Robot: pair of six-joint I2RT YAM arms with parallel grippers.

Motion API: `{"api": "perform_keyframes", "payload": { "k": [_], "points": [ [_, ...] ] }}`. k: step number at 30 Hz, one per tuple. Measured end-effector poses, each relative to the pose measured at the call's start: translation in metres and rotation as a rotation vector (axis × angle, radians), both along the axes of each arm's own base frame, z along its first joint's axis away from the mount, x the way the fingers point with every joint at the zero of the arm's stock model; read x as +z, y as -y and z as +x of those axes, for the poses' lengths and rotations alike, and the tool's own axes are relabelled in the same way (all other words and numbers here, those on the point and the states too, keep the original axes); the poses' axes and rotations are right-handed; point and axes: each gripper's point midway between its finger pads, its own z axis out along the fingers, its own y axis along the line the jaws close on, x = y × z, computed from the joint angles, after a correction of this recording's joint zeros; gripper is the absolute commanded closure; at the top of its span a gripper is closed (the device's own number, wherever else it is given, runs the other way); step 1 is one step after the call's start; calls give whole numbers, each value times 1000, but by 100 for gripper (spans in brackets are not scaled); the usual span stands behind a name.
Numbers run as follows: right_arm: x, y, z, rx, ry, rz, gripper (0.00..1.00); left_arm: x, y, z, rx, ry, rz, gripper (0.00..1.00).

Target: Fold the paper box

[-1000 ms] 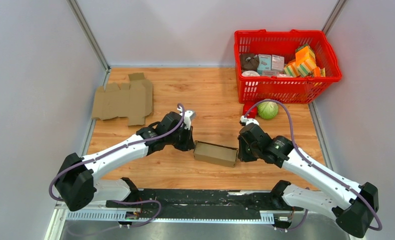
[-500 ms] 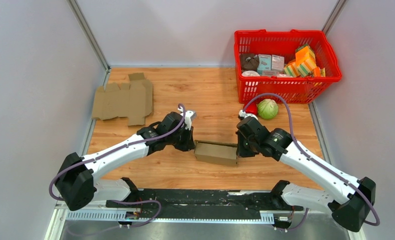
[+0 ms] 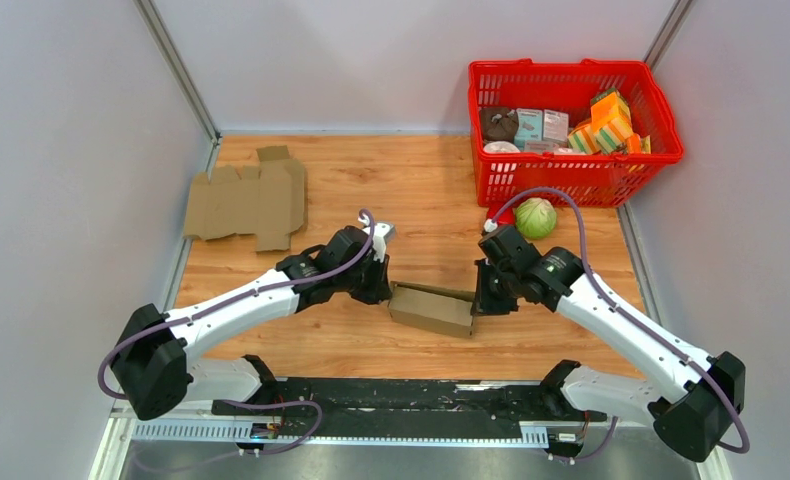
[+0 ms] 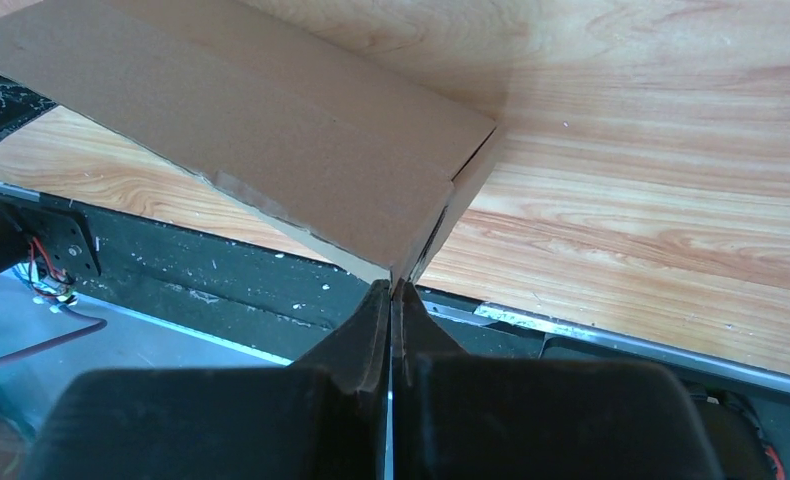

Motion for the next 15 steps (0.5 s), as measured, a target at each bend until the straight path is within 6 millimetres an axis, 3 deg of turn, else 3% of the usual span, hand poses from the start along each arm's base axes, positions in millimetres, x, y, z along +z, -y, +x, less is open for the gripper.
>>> {"api": "perform_keyframes", "payload": {
  "k": [6, 12, 14, 15],
  "points": [
    [-9, 3, -3, -14, -28, 0, 100, 0, 2, 0, -5, 2, -1, 100],
    [-37, 10, -14, -9, -69, -30, 99, 1, 7, -3, -23, 7, -14, 100],
    [-41, 9, -19, 2, -84, -13, 88, 0, 9, -4, -24, 16, -15, 100],
    [-40, 8, -19, 3, -77, -4, 71, -1, 9, -3, -21, 22, -13, 100]
  ]
}}
